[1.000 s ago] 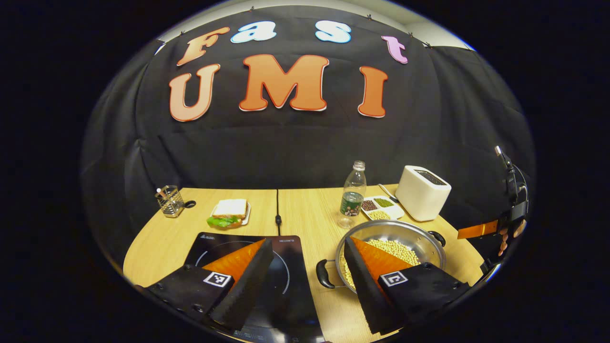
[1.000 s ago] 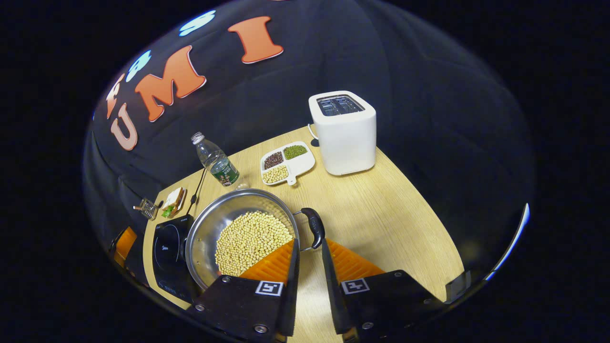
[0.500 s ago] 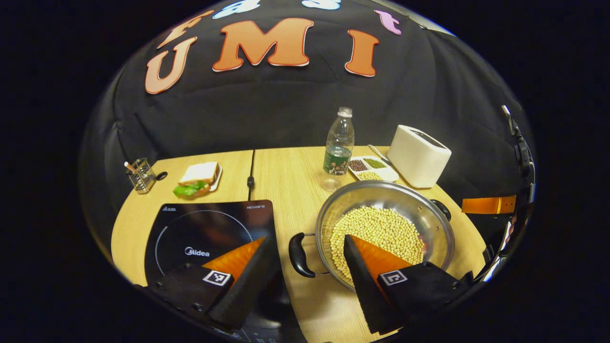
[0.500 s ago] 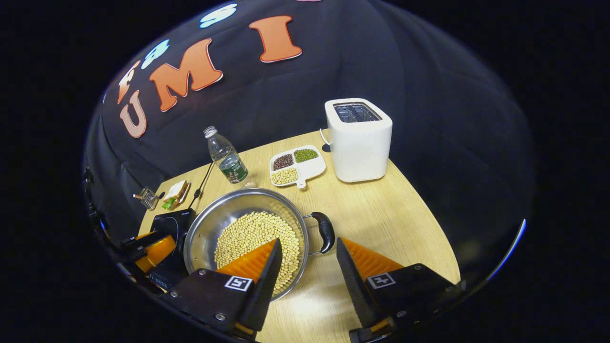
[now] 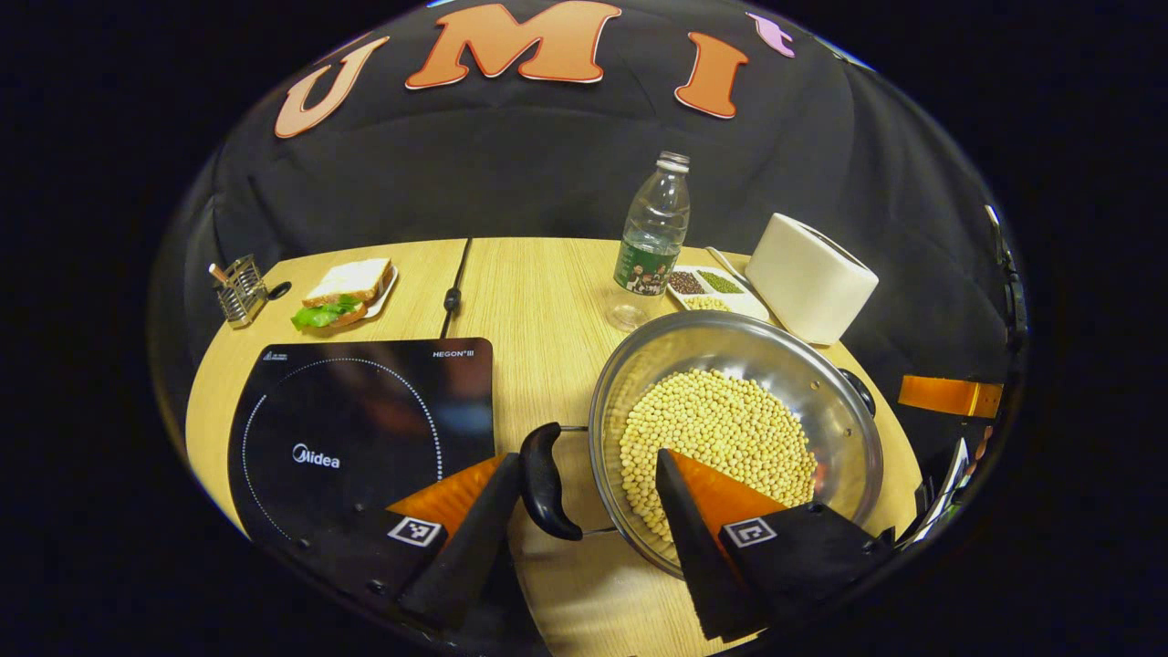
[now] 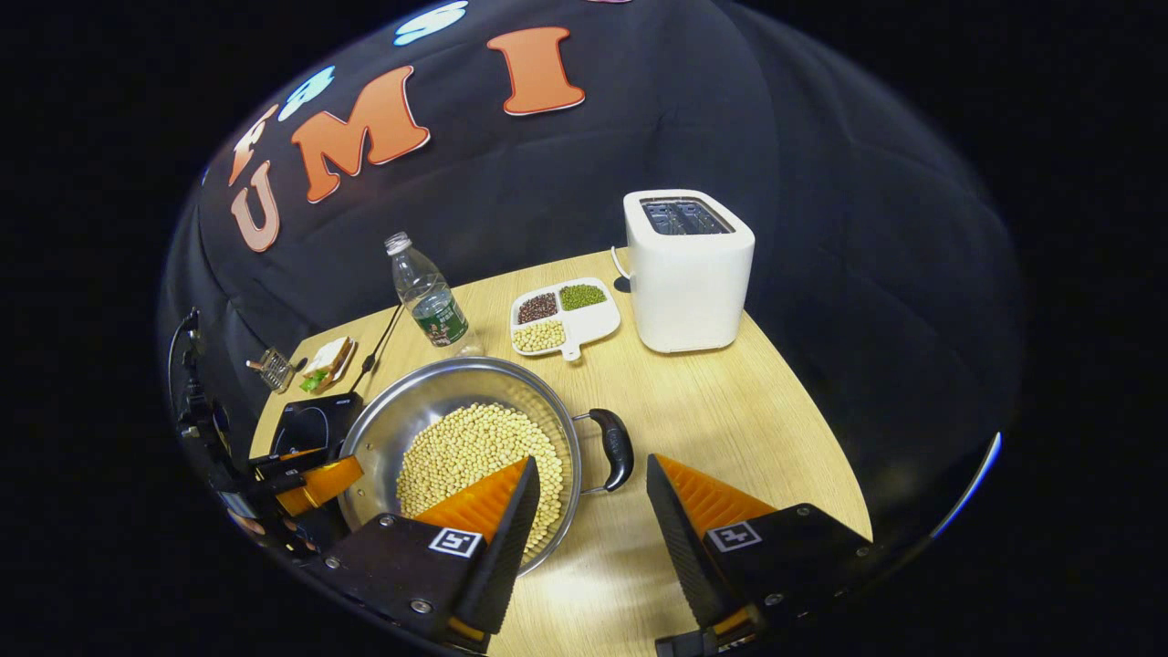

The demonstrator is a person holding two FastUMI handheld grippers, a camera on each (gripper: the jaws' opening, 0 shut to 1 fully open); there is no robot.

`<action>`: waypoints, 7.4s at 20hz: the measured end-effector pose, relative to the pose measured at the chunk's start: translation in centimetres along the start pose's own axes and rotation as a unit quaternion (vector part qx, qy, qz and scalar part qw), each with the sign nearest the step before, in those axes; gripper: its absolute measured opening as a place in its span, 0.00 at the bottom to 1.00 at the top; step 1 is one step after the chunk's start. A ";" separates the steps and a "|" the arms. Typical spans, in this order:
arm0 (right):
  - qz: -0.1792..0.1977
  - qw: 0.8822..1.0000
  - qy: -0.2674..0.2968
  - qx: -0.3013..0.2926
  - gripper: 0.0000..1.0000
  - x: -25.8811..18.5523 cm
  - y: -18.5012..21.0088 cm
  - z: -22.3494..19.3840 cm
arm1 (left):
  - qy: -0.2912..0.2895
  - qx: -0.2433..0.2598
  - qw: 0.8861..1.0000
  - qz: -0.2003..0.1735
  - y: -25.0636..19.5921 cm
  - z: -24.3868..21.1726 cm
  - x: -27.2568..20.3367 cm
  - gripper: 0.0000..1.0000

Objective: First push the handle of the pot to place it horizontally, then grasp the pot with both hands and set it on the induction cooktop.

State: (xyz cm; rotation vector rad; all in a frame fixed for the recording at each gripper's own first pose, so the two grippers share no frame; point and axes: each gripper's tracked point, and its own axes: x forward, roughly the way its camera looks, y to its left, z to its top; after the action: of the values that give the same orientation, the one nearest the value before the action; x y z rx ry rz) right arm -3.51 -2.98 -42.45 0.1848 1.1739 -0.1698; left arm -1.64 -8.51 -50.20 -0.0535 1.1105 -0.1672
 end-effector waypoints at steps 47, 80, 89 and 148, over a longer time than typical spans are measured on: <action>-0.078 0.991 -0.043 -0.096 0.63 2.5 2.3 -0.4 | -0.106 0.051 0.989 0.089 1.7 3.7 -0.3 0.75; 0.030 0.978 -0.071 -0.196 0.63 0.3 25.8 -0.9 | -0.146 -0.030 0.968 0.200 23.5 3.2 -16.0 0.75; 0.046 0.974 -0.072 -0.211 0.63 1.2 31.0 -1.4 | -0.145 -0.065 0.964 0.212 28.8 2.9 -17.1 0.75; 0.053 0.911 -0.369 -0.175 0.94 -22.0 20.3 11.7 | -0.421 0.022 0.883 0.205 13.8 18.6 -36.2 0.97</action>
State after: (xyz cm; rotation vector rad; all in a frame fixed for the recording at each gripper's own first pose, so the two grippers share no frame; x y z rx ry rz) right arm 3.35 14.82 -16.54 -0.1315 0.4209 0.0726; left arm 0.81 10.21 -11.63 0.1421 0.2251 0.2067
